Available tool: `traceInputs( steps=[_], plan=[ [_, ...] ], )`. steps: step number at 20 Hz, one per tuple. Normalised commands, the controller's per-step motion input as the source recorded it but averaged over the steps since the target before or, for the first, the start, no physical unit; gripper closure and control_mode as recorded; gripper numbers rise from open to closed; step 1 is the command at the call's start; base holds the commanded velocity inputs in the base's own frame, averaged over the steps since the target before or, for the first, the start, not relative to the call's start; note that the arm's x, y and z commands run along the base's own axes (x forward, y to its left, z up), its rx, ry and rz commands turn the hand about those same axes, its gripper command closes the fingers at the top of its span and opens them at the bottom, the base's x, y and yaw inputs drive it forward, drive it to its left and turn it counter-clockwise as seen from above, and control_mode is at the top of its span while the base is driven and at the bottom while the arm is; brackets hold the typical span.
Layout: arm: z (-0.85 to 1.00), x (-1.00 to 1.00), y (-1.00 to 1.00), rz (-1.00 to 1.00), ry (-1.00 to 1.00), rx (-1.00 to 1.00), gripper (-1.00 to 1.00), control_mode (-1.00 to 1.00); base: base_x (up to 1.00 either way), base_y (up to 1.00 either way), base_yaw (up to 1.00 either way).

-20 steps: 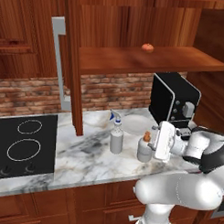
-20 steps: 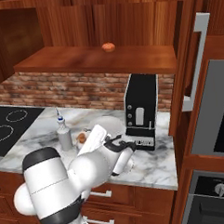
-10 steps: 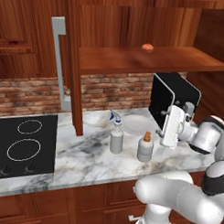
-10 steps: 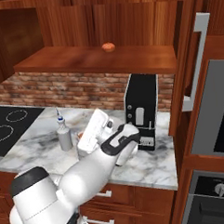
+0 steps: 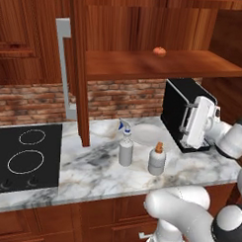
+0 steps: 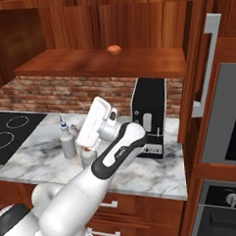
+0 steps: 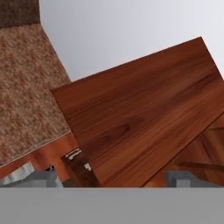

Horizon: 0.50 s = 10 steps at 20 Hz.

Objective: Pick the spray and soap dispenser from the cabinet and place them on the counter.

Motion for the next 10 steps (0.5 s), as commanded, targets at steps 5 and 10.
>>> traceInputs(
  steps=[5,10],
  plan=[
    [0.88,-0.33,0.0,-0.06,-0.03,0.0,-1.0,-1.0,0.0,0.0,0.0],
    [0.67,-0.5,0.0,-0.12,0.0,0.0,-1.0,-1.0,0.0,0.0,0.0]
  ],
)
